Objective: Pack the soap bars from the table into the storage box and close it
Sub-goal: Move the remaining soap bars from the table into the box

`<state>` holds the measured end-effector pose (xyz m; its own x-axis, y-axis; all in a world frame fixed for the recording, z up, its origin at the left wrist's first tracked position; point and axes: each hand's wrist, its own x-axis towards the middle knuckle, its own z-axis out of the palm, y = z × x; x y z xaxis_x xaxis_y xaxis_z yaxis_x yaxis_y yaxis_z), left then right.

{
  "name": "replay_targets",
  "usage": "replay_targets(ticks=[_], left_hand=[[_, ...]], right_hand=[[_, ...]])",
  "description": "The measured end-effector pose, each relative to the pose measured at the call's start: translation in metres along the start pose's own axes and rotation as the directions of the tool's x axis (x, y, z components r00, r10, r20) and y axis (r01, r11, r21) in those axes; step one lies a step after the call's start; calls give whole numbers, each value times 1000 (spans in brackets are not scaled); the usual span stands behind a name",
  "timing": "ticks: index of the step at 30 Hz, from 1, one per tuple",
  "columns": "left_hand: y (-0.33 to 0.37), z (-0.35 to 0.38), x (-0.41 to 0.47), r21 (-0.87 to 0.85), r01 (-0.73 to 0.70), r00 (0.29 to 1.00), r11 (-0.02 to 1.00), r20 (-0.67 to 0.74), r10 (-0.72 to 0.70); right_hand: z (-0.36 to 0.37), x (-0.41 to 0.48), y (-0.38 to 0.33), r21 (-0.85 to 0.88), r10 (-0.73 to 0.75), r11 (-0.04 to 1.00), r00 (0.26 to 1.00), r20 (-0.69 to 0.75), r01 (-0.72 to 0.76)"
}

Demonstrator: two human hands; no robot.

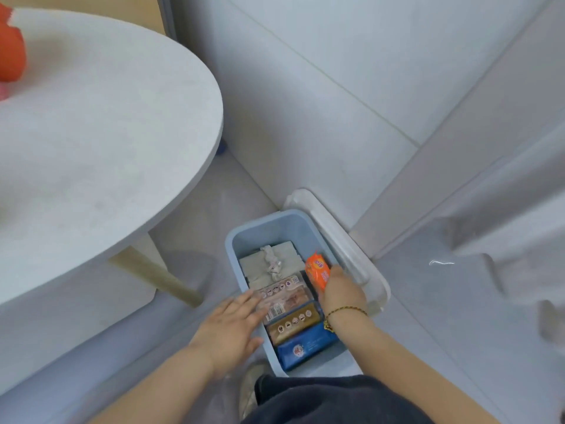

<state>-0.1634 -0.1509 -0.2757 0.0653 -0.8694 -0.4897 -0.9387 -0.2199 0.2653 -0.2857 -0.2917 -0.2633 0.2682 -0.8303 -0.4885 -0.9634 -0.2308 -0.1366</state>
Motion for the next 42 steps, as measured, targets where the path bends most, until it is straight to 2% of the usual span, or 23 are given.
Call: replay_targets(ticks=[5, 13, 16, 21, 25, 29, 33, 36, 37, 39, 41, 42], left_hand=[[-3, 8, 11, -26, -29, 999, 999, 15, 30], [-5, 10, 14, -51, -52, 997, 997, 46, 54], [-5, 10, 13, -54, -55, 997, 997, 49, 58], [-5, 9, 13, -42, -44, 996, 998, 73, 47], [-4, 9, 12, -49, -32, 996, 998, 79, 36], [-4, 11, 13, -67, -45, 997, 997, 53, 48], [-7, 15, 16, -14, -55, 998, 998, 25, 55], [-11, 21, 15, 75, -57, 995, 996, -84, 63], [-14, 24, 16, 77, -12, 999, 997, -43, 15], [-13, 26, 17, 102, 3, 999, 995, -53, 3], [-12, 20, 16, 17, -40, 999, 999, 22, 40], [-11, 22, 17, -3, -51, 998, 999, -37, 51]], right_hand=[[28, 11, 0, -92, 37, 995, 999, 22, -34], [55, 18, 1, -95, -5, 995, 1000, 25, 7], [63, 2, 4, -171, -74, 982, 997, 37, 80], [67, -11, 5, -208, 7, 976, 956, 293, 57], [62, -2, 4, -131, 69, 991, 886, 459, -10], [65, -2, 6, -202, 76, 979, 883, 462, 22], [67, 7, 9, -147, -21, 987, 960, 280, 64], [73, 13, 9, -116, -33, 990, 939, 343, 77], [75, 15, 10, -115, -23, 991, 929, 369, 70], [72, 19, 11, -121, -26, 989, 918, 396, 81], [66, 21, 11, -144, -24, 985, 902, 432, 95], [64, 22, 11, -150, -29, 983, 894, 447, 107]])
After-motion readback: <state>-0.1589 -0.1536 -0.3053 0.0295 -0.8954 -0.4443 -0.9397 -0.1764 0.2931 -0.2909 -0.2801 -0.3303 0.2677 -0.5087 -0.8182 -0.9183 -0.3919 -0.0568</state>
